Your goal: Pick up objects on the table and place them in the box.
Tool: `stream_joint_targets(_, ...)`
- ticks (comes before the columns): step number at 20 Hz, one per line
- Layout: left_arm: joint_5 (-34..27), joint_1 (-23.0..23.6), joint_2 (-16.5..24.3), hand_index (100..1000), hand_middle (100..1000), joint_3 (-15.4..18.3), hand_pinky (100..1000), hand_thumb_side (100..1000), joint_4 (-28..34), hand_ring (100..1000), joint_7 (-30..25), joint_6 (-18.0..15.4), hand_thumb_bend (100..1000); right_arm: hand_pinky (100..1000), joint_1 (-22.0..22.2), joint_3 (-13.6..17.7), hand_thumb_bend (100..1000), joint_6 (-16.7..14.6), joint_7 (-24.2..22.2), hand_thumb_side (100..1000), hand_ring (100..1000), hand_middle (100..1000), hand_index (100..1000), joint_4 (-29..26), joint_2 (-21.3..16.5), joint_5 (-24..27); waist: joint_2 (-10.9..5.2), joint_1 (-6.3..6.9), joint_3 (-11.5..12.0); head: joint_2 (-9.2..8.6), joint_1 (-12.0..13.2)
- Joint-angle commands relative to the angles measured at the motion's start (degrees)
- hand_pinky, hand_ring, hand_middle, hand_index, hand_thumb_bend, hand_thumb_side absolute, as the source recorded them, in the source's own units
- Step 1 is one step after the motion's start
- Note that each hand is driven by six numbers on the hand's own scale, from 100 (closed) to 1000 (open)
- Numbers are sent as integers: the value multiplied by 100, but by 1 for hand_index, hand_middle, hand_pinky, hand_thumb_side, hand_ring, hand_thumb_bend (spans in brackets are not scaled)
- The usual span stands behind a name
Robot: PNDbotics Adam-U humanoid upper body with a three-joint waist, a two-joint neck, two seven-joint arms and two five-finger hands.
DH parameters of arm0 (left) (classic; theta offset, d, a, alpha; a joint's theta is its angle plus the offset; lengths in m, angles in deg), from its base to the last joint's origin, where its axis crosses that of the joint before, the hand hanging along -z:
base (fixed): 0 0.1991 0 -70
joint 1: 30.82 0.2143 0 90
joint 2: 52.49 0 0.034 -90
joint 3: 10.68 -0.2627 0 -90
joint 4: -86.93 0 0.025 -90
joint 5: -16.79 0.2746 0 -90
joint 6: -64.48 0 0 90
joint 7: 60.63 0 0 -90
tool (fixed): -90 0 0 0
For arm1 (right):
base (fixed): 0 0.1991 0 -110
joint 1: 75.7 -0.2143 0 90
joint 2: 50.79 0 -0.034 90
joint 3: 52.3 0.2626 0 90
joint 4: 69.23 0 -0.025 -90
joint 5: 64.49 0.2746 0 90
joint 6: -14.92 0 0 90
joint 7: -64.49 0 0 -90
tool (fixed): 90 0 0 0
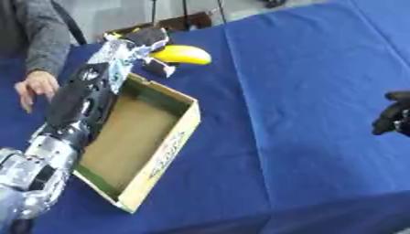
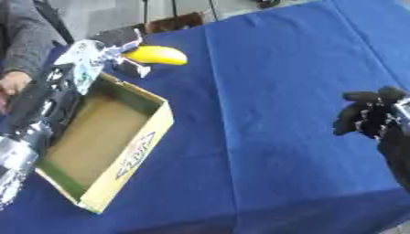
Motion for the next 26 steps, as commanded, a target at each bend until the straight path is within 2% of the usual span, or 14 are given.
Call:
stream_joint_targets(1,-252,-147,258,499,376,29,330,258,256,350,-68,11,100,563,-12,58,100,-33,-6,1000,572,534,763,-60,-48,23,-120,-91,32,-42,-31)
stream_joint_targets(10,-1111,-12,512,495,366,79,313,267,885,337,-402,56,100,563,62,90,100,-50,13,1000,573,534,763,-68,-40,34,-152,-216,191,-42,-104)
stream_joint_targets(14,-1494,188,744,494,363,37,308,272,1388,333,-499,-58,100,563,121,123,100,-59,41,1000,573,533,763,-62,-44,27,-178,-265,322,0,-185)
stream_joint_targets(20,-2050,833,1239,494,365,-202,311,272,2279,335,-353,-424,100,563,212,165,100,-72,82,1000,574,533,763,-33,-44,17,-248,-314,545,37,-349)
stream_joint_targets(26,-2623,1685,1760,498,372,-504,318,260,3211,343,-464,-551,100,563,269,193,100,-77,110,1000,575,533,763,-7,-34,14,-298,-323,675,37,-516)
